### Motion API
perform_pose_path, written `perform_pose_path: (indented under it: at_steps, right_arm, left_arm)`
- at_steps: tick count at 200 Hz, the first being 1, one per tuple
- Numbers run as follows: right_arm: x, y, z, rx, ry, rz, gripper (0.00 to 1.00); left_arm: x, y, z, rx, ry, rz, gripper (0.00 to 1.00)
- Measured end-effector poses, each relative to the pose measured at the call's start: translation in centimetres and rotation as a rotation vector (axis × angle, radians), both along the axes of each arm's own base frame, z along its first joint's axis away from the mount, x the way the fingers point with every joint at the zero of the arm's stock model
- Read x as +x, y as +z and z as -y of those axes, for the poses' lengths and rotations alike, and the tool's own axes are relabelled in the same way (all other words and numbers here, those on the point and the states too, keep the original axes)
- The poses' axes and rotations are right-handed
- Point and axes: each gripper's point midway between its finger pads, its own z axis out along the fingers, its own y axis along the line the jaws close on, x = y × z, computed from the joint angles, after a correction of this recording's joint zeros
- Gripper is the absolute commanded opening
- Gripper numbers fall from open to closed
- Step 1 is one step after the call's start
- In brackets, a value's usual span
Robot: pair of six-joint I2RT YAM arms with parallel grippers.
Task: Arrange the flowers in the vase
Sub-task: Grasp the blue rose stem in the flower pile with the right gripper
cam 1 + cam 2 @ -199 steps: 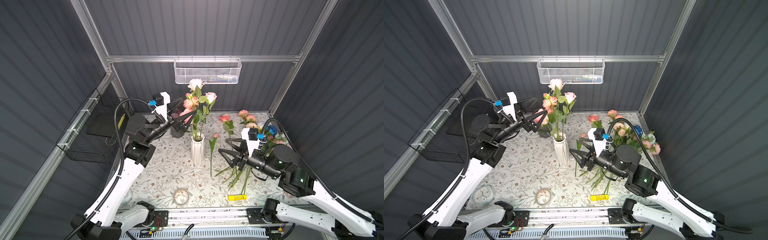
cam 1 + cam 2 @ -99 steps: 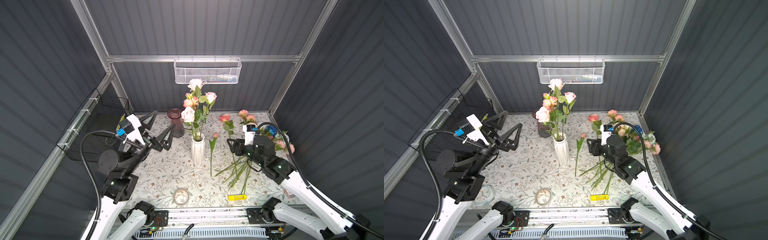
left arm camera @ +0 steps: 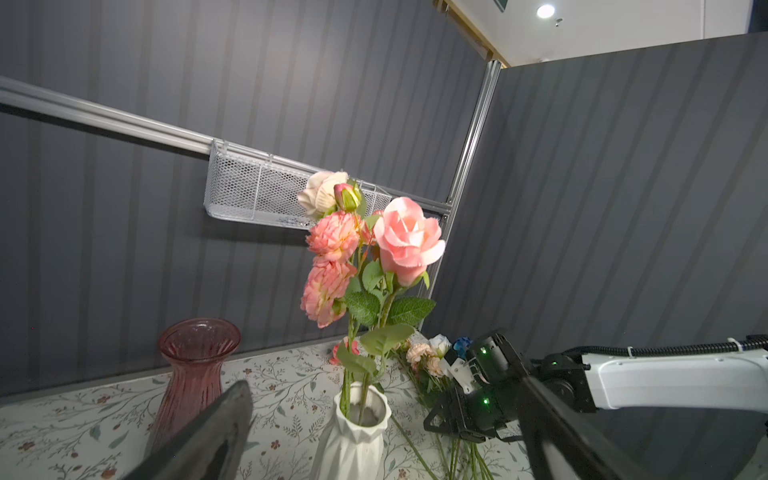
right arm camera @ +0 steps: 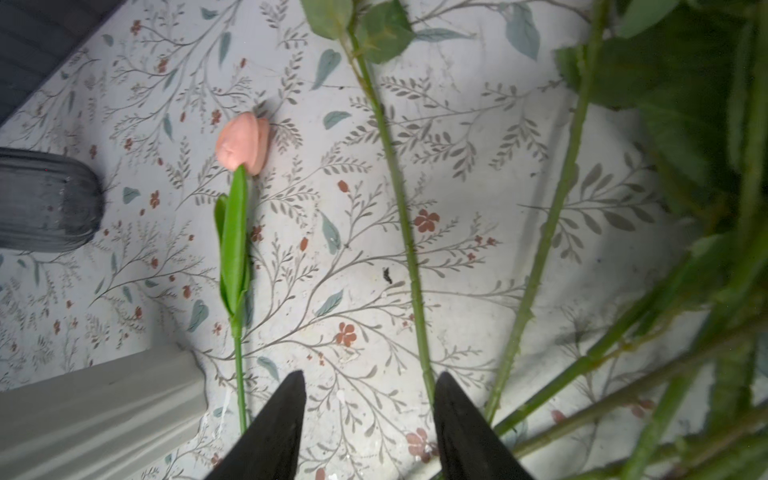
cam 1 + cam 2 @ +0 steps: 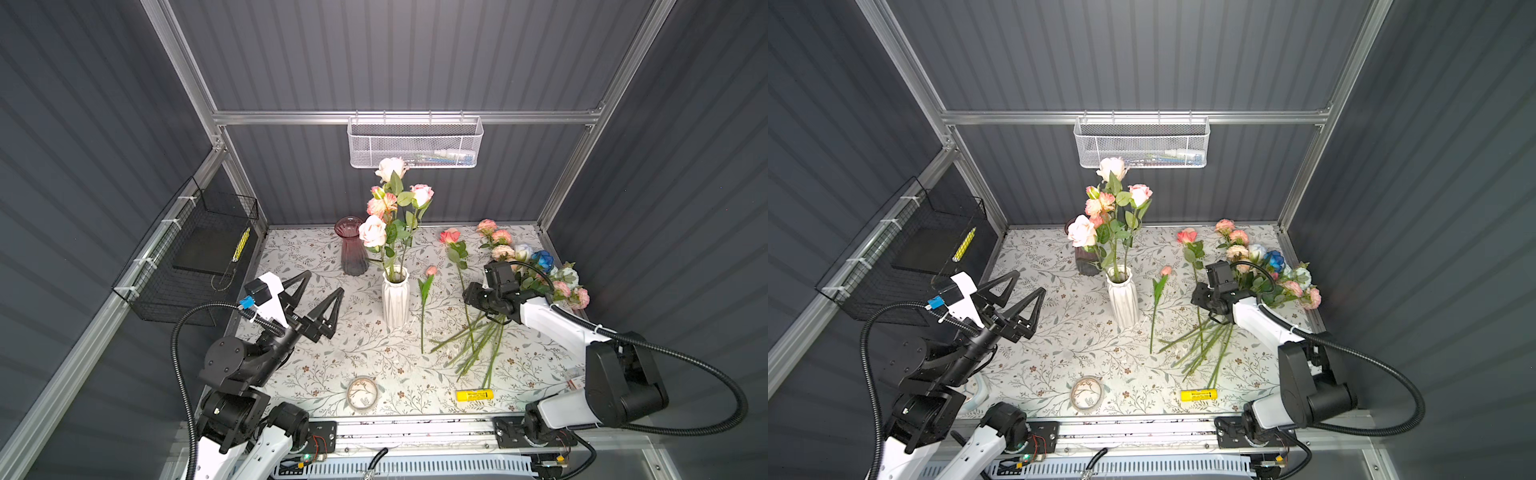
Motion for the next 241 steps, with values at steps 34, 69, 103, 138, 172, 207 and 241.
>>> perform_pose_path:
  at_steps: [34,69,103,138,172,207,241]
  right_arm:
    - [-0.4,0.1,3.1,0.005,-0.134,0.008,0.44]
    - [-1.0,0.7,4.9,0.031,-0.224,0.02,0.41]
    - [-2.0,-0.7,4.8,0.072,-0.264,-0.026,0.37]
    - [-3.2,-2.2,4.9,0.084,-0.292,-0.08,0.35]
    - [-3.2,-2.8,5.0,0.087,-0.316,-0.098,0.34]
    - [-3.5,-4.7,5.2,0.071,-0.341,-0.156,0.29]
    - [-3.1,-5.2,5.3,0.065,-0.359,-0.168,0.15]
  left_arm:
    - [-0.1,-1.3,-0.1,-0.001,0.003,-0.032,1.0]
    - [0.0,-2.3,-0.3,0.004,0.015,-0.049,1.0]
    - [-0.2,-2.2,-0.5,0.001,0.019,-0.045,1.0]
    - [-0.5,-2.2,-0.7,-0.003,0.022,-0.04,1.0]
    - [-0.7,-2.0,-0.9,-0.007,0.027,-0.032,1.0]
    - [-0.6,-2.0,-1.0,-0.008,0.033,-0.033,1.0]
    - [-0.6,-2.0,-1.0,-0.007,0.034,-0.034,1.0]
